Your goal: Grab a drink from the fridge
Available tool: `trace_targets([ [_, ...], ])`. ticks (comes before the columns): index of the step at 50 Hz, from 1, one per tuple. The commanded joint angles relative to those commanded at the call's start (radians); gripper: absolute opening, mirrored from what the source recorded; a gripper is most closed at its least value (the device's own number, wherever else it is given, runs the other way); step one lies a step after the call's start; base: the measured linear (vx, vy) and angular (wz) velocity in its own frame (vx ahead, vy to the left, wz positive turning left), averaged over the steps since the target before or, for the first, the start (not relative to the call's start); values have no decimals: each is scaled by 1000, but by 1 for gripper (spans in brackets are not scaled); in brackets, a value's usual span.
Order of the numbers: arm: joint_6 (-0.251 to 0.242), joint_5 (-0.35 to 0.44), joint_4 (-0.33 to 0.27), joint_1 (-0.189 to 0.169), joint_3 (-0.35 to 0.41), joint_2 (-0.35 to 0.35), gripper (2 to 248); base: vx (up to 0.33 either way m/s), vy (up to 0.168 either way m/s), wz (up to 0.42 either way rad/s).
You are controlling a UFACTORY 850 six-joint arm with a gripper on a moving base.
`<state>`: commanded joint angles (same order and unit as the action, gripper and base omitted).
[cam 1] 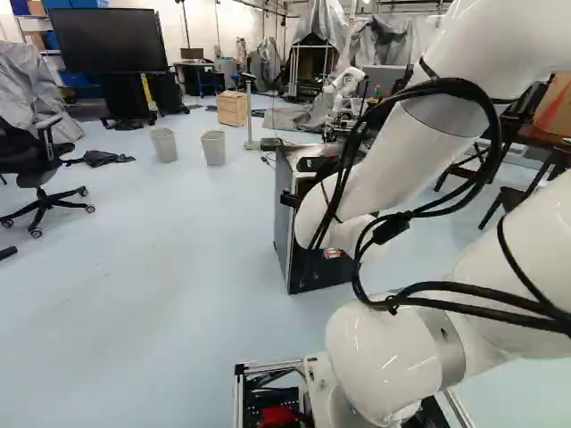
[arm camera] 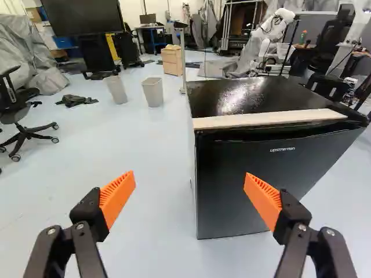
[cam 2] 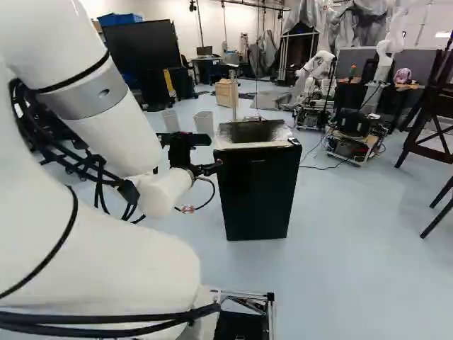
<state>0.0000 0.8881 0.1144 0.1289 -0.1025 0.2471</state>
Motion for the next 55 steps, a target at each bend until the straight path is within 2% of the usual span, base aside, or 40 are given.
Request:
trace_targets([
  [55,0,93,259,202,-148,-312,247,0,0,0],
])
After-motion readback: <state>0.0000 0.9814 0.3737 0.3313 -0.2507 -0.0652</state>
